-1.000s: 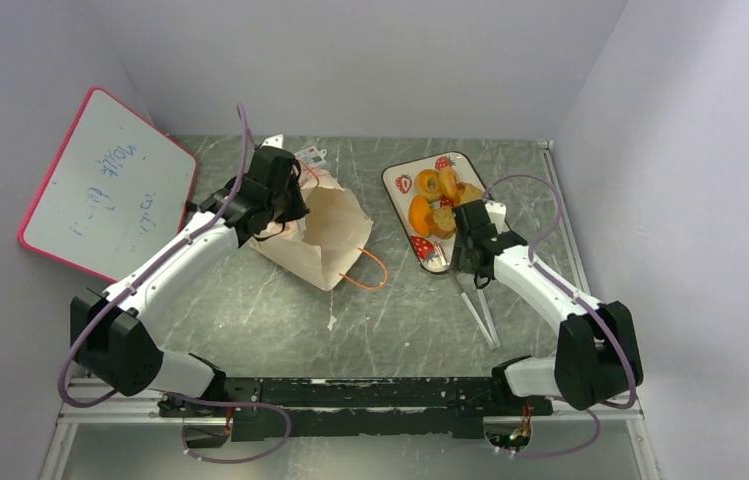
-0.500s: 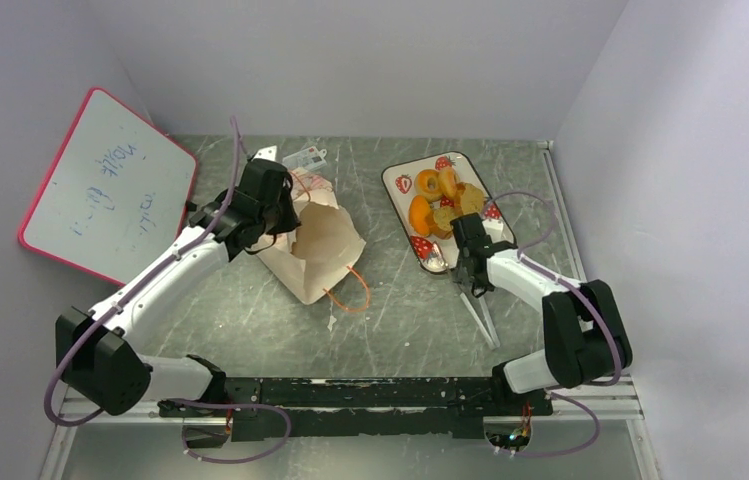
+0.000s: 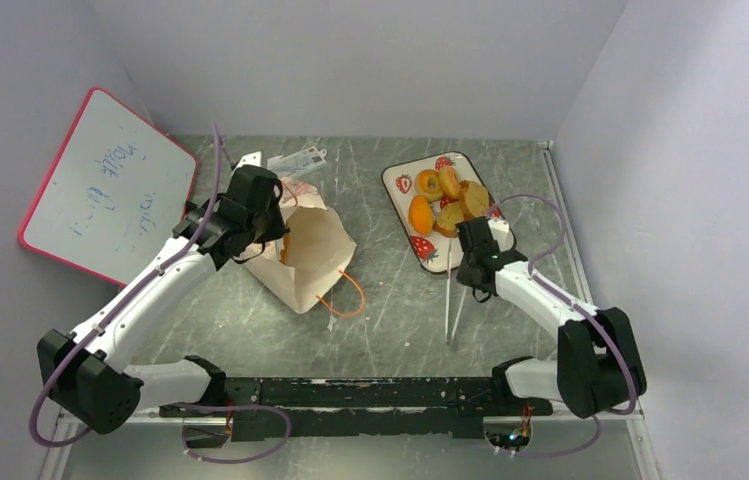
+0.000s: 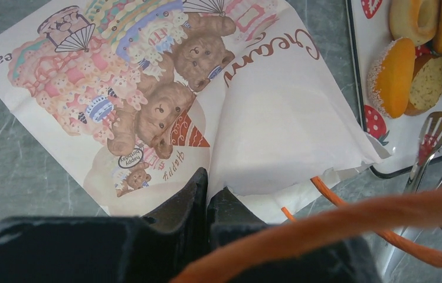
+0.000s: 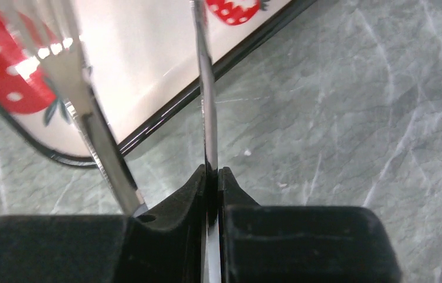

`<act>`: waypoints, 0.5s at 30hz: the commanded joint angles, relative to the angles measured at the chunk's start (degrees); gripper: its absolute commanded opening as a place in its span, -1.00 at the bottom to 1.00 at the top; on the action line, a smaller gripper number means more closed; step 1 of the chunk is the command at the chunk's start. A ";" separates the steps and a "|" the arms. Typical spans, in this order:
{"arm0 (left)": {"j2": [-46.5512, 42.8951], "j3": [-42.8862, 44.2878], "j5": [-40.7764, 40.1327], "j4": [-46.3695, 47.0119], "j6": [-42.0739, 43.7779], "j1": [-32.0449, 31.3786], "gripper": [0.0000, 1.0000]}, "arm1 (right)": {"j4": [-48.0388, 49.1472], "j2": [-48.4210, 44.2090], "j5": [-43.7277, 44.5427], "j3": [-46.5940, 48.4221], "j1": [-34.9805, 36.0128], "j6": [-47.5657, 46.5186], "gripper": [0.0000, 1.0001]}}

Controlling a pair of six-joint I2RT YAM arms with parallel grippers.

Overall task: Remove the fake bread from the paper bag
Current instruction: Pick up the clamp at the center of the board.

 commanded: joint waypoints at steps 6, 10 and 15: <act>-3.26 -0.46 -4.34 -3.99 -2.28 -0.03 -0.86 | -6.11 -2.85 4.28 7.68 15.83 3.61 -1.00; -3.91 -0.53 -8.75 -6.78 -4.04 -0.02 -0.86 | -2.15 0.40 1.55 11.65 21.45 -0.18 -1.00; -4.91 -0.18 -14.29 -8.88 -6.14 0.11 -0.86 | 7.36 7.90 -2.94 13.13 23.52 -4.74 -1.00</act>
